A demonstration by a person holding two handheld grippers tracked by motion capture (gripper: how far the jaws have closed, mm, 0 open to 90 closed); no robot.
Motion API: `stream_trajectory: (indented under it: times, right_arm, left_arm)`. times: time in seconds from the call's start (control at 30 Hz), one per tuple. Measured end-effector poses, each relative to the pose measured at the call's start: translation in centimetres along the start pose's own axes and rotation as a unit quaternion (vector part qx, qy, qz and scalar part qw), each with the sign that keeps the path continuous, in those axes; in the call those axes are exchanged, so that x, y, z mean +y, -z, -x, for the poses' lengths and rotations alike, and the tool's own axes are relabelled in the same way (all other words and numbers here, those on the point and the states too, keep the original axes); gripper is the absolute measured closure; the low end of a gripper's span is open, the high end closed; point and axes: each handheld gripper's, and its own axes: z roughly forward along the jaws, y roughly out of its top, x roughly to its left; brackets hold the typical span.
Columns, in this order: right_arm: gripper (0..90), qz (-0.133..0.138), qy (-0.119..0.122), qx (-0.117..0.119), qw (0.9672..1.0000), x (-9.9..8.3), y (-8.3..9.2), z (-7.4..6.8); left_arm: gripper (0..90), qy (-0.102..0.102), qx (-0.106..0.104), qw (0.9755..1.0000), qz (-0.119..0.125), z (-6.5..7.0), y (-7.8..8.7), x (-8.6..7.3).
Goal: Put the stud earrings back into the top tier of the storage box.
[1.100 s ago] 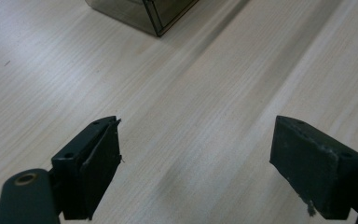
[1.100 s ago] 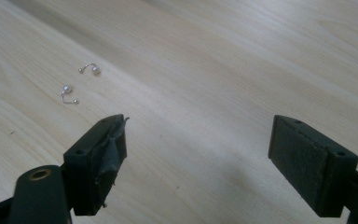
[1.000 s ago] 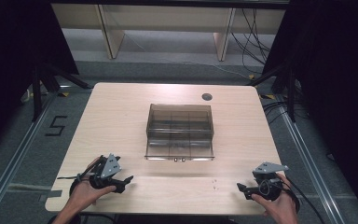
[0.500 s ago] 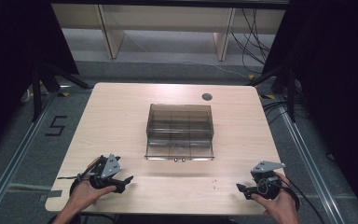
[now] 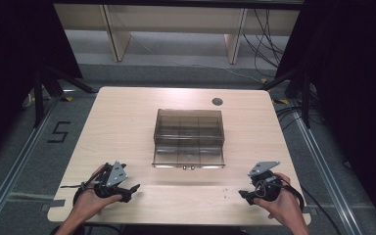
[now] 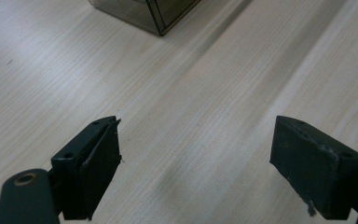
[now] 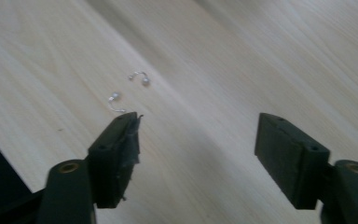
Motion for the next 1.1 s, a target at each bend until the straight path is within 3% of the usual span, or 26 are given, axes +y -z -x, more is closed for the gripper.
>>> stream_trajectory:
  times: [0.2,0.33,0.53,0.73,0.77,0.87,0.97,1.1]
  right_arm:
    - [48.0,-0.027,0.031,0.011,0.9991,2.5,-0.6,-0.8]
    - [58.6,-0.057,0.049,0.026,0.9969,4.2,-1.4,-1.4]
    - [66.7,-0.113,0.075,0.036,0.9901,5.3,-3.2,-2.2]
    - [73.7,-0.146,0.085,0.037,0.9849,6.2,-4.3,-2.2]
    - [74.5,-0.15,0.091,0.04,0.9836,6.2,-4.5,-2.2]
    - [75.9,-0.161,0.093,0.045,0.9816,6.3,-4.9,-2.2]
    - [77.3,-0.19,0.1,0.045,0.9756,6.6,-5.4,-2.5]
    - [78.9,-0.199,0.111,0.047,0.9725,7.0,-5.9,-2.5]
  left_arm:
    - [15.3,0.01,-0.001,0.9999,0.002,0.1,0.0,0.0]
    - [15.3,0.005,-0.002,1.0,0.001,-0.1,0.1,0.0]
    - [15.3,0.01,-0.004,0.9999,0.003,0.0,0.1,0.0]
    - [15.2,0.006,-0.003,1.0,-0.001,-0.1,0.1,0.0]
    - [15.2,0.015,-0.003,0.9999,0.005,0.0,0.1,0.0]
    - [15.2,0.015,-0.002,0.9999,0.006,-0.1,0.1,0.0]
    - [15.3,0.008,-0.002,1.0,0.002,-0.2,0.1,0.0]
    - [15.2,0.005,0.0,1.0,0.003,-0.2,0.1,0.0]
